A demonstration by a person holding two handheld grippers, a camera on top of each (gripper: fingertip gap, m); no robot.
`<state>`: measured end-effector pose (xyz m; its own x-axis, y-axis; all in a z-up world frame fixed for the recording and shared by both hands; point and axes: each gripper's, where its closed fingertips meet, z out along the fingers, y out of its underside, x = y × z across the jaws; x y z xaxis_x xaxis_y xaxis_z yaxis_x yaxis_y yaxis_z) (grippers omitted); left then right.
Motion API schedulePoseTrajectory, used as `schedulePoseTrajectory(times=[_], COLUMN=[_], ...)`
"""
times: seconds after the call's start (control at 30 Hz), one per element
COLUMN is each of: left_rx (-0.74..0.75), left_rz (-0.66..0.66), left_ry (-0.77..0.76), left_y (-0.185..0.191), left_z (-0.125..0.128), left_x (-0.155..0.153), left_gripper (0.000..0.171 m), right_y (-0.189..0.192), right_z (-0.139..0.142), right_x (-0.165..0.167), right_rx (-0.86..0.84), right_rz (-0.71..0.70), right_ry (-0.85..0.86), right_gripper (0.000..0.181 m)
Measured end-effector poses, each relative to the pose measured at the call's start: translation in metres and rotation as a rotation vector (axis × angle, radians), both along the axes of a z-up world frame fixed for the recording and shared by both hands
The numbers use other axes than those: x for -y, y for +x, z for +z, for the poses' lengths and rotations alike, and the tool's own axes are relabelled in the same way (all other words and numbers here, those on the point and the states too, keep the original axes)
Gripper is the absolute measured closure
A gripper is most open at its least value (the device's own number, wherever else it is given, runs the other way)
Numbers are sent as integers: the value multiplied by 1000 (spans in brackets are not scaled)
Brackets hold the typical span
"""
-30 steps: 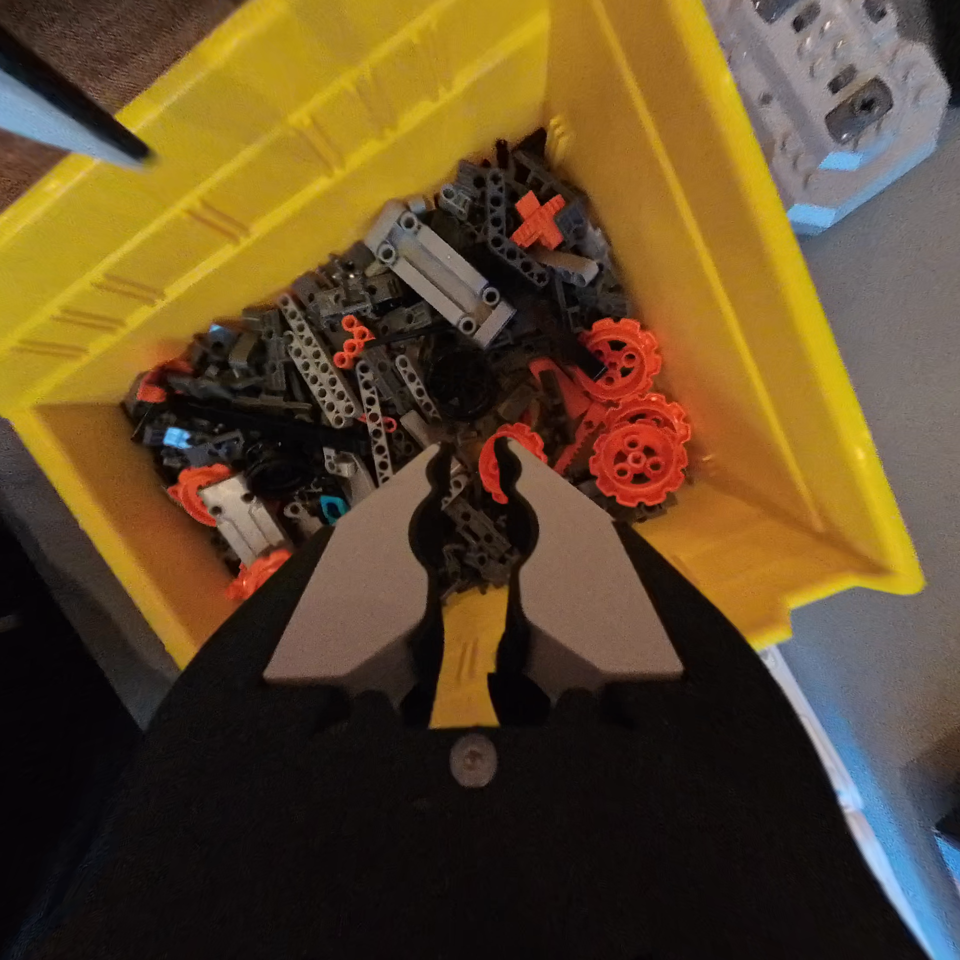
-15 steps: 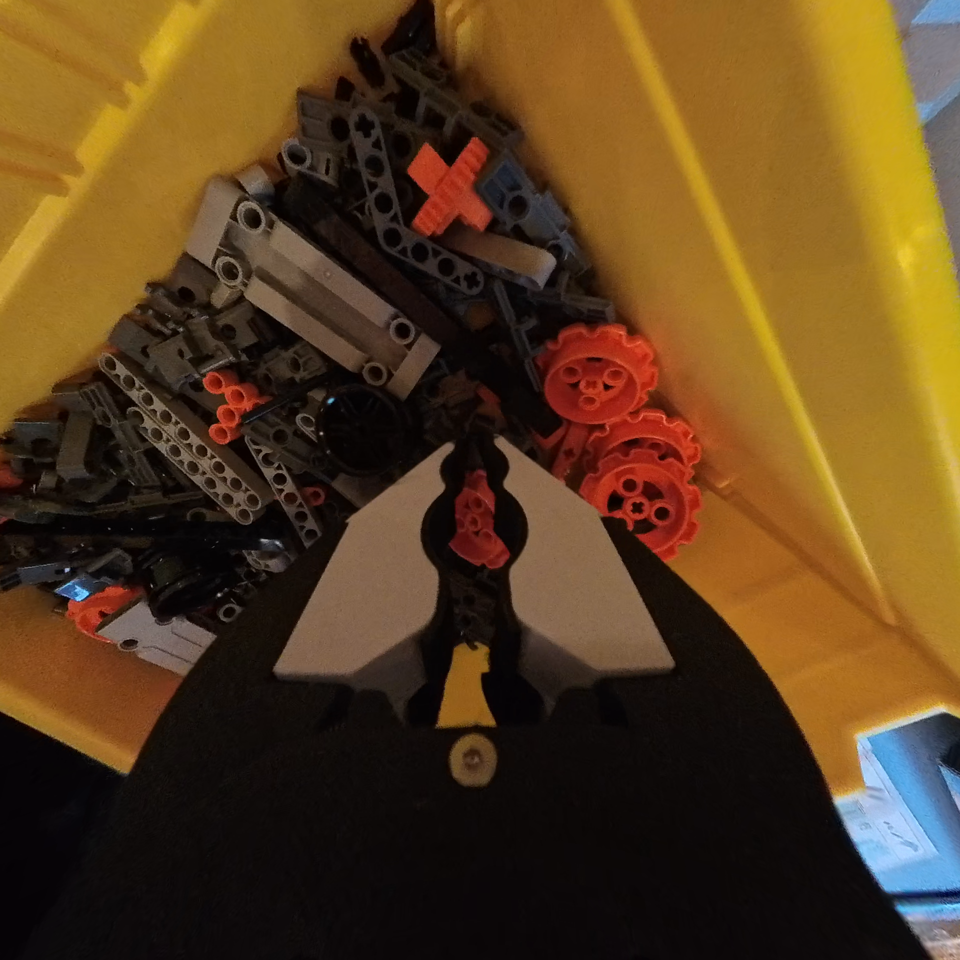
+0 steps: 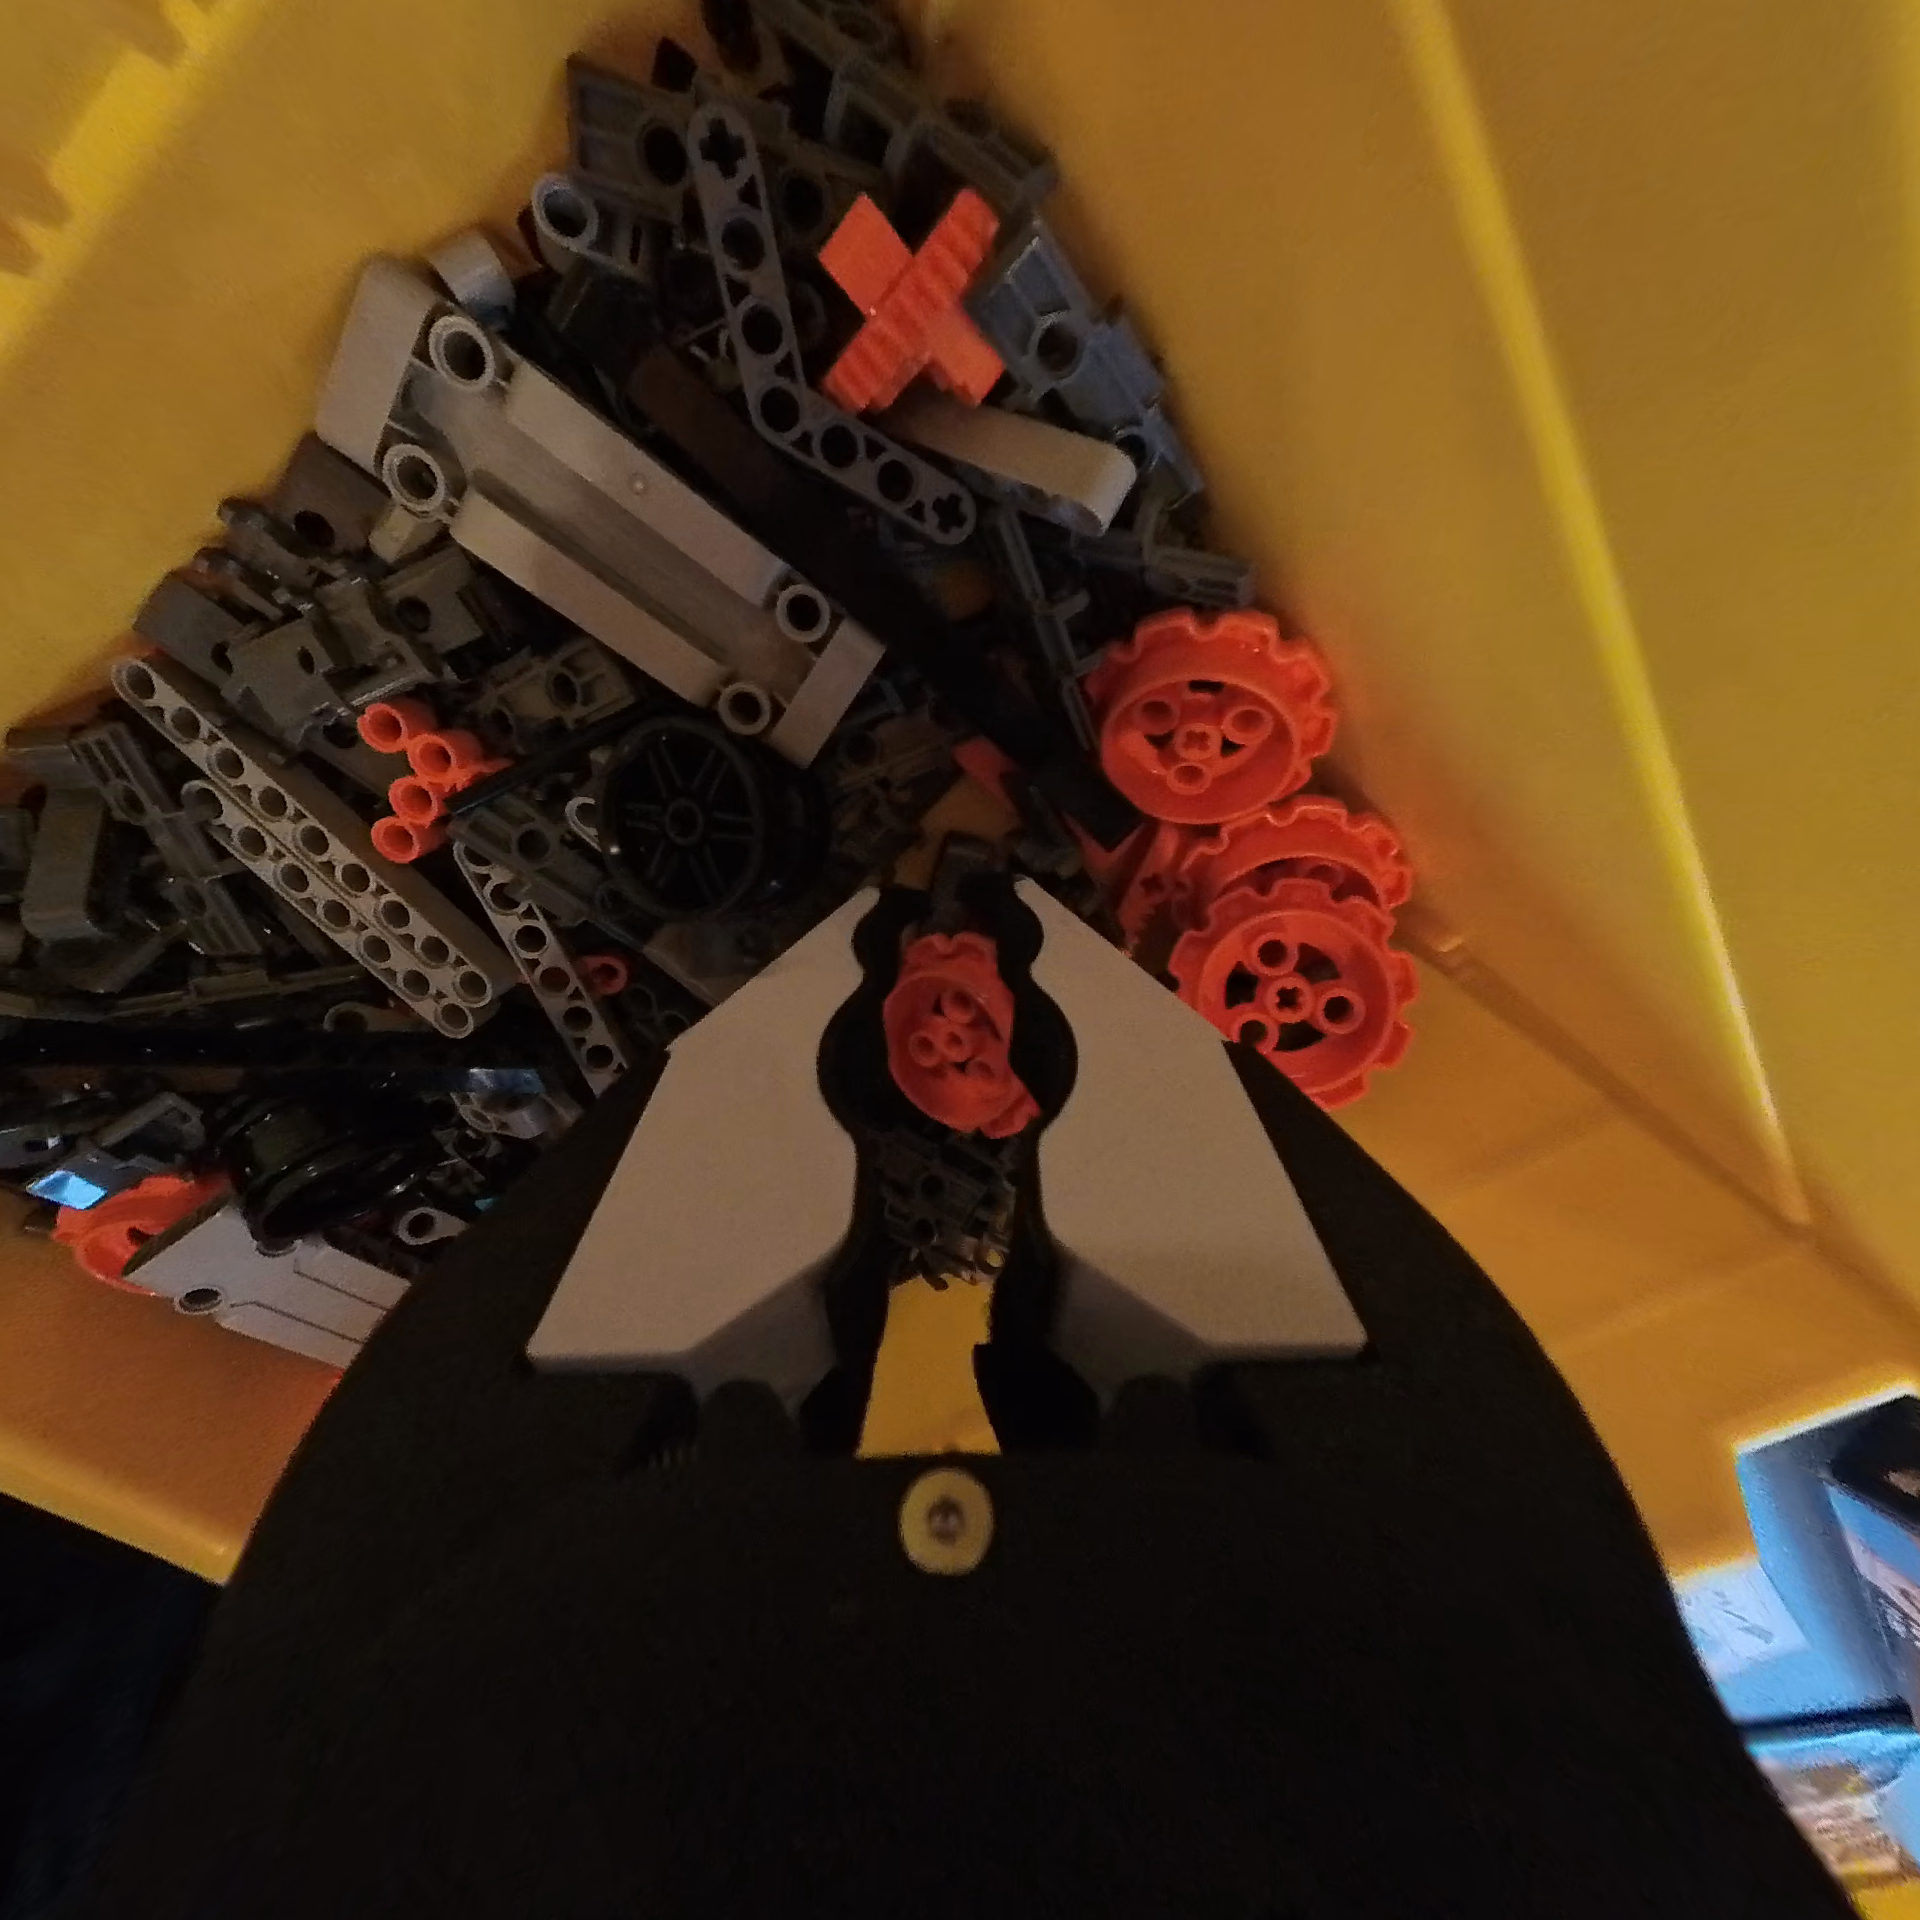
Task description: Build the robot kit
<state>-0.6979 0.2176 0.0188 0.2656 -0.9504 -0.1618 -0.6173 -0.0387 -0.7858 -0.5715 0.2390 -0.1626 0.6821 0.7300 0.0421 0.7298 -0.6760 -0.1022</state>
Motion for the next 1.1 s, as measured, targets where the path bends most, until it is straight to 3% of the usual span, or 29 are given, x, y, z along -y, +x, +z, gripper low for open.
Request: schedulePoseTrajectory(times=[0.07, 0.13, 0.33, 0.57, 0.9, 1.0, 1.1], left_rx=[-3, -11, 2, -11, -23, -12, 12], left_rz=[1, 14, 30, 25, 27, 32, 23], left_ry=[0, 2, 11, 1, 7, 10, 9], left_y=[0, -2, -7, -6, -5, -4, -1], left_z=[-1, -2, 0, -3, -4, -2, 2], left_x=[-1, -2, -3, -3, -3, -5, -4], left_gripper=[147, 147, 147, 147, 148, 148, 148], right_y=[-2, -7, -10, 2, -5, -16, -31], right_z=[0, 6, 9, 4, 1, 27, 82], right_x=[0, 0, 0, 0, -1, 3, 16], right_rx=[-19, -34, -39, -5, 35, -162, -599], right_rz=[21, 92, 136, 86, 177, 158, 46], right_ry=[-5, 35, 76, 3, 11, 66, 78], right_gripper=[167, 181, 173, 162, 174, 174, 175])
